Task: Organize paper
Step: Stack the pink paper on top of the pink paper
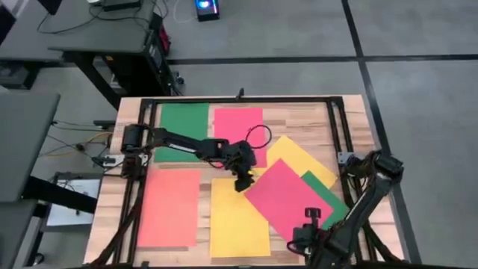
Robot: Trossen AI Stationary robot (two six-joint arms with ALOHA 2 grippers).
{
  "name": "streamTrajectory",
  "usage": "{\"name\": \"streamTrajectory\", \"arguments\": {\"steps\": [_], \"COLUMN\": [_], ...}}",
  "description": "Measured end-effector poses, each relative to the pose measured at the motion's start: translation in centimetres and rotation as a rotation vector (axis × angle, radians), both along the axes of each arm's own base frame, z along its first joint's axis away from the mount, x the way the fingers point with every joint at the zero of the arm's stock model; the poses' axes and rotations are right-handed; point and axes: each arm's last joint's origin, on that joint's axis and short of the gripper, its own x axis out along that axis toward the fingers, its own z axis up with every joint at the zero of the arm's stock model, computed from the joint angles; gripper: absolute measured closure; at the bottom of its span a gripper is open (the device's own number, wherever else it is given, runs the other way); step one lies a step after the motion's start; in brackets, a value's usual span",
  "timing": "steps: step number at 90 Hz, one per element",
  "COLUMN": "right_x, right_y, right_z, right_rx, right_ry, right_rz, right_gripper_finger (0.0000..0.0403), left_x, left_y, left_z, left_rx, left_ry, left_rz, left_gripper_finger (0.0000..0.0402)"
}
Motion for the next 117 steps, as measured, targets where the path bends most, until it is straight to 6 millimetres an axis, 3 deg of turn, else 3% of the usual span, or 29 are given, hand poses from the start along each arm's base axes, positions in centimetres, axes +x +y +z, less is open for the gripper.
{"name": "streamTrajectory", "arguments": {"steps": [11,35,59,84,97,117], "right_x": [-0.2,-1.6,-2.9,-2.4,-1.5,-1.3], "right_y": [0.8,2.7,4.5,3.9,3.8,3.7], "right_z": [-1.4,-2.2,-2.5,-4.0,-5.3,-5.7], "right_rx": [-0.074,0.006,0.041,-0.062,-0.089,-0.108], "right_ry": [0.067,0.113,0.072,0.05,0.07,0.078], "right_rz": [-0.017,0.032,0.196,0.303,0.341,0.338], "right_gripper_finger": [0.0403,0.0392,0.0284,0.0163,0.0144,0.0143], "left_x": [0.6,0.9,0.9,1.0,1.0,1.0], "left_y": [0.0,-0.9,-1.6,-2.6,-2.6,-2.5], "left_z": [-0.3,-0.6,-0.6,-0.6,-0.6,-0.6], "left_rx": [-0.028,-0.065,-0.072,-0.058,-0.045,-0.021], "left_ry": [-0.005,-0.012,-0.009,-0.013,-0.014,-0.013], "left_rz": [0.029,0.047,0.046,0.037,0.047,0.071], "left_gripper_finger": [0.0266,0.0266,0.0267,0.0267,0.0267,0.0267]}}
